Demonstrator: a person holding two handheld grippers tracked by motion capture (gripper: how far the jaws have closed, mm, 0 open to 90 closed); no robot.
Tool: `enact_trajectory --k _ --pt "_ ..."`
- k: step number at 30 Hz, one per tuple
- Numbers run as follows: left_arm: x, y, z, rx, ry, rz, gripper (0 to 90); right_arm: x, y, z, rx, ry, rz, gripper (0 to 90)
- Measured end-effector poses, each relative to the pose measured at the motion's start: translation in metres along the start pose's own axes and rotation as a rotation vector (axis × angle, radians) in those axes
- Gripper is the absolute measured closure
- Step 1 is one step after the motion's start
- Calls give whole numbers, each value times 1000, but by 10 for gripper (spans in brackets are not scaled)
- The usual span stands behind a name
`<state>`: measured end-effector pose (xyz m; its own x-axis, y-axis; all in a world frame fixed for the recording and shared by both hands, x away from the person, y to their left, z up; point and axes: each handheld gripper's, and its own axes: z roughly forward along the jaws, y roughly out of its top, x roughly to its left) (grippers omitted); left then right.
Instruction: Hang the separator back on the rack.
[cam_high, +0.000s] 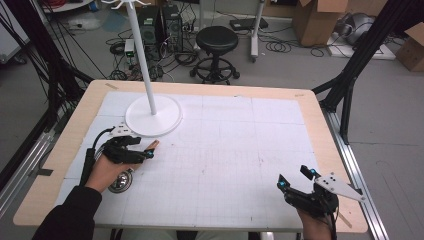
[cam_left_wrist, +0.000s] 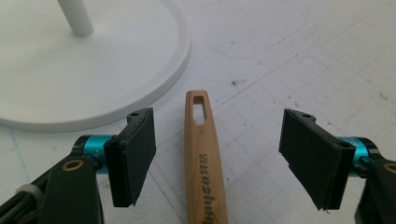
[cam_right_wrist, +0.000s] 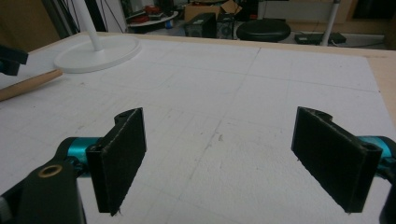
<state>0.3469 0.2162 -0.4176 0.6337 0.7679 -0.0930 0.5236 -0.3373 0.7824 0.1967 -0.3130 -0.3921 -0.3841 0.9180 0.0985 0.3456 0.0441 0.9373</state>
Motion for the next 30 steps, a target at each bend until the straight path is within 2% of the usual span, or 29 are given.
enact_trajectory --k 3,6,12,18,23,30 --pt "2 -2 7 16 10 -14 306 0 0 0 1 0 -3 164" --pt "2 -3 12 50 31 7 350 -1 0 0 1 -1 -3 163" --pt "6 -6 17 92 56 9 419 -1 -1 1 7 1 -1 164" --pt "6 -6 17 105 63 30 500 -1 -1 1 7 1 2 164" --pt "6 -7 18 121 57 27 558 -1 -1 1 7 0 2 164" --pt "3 -7 21 141 71 41 581 -1 -1 1 11 0 0 164"
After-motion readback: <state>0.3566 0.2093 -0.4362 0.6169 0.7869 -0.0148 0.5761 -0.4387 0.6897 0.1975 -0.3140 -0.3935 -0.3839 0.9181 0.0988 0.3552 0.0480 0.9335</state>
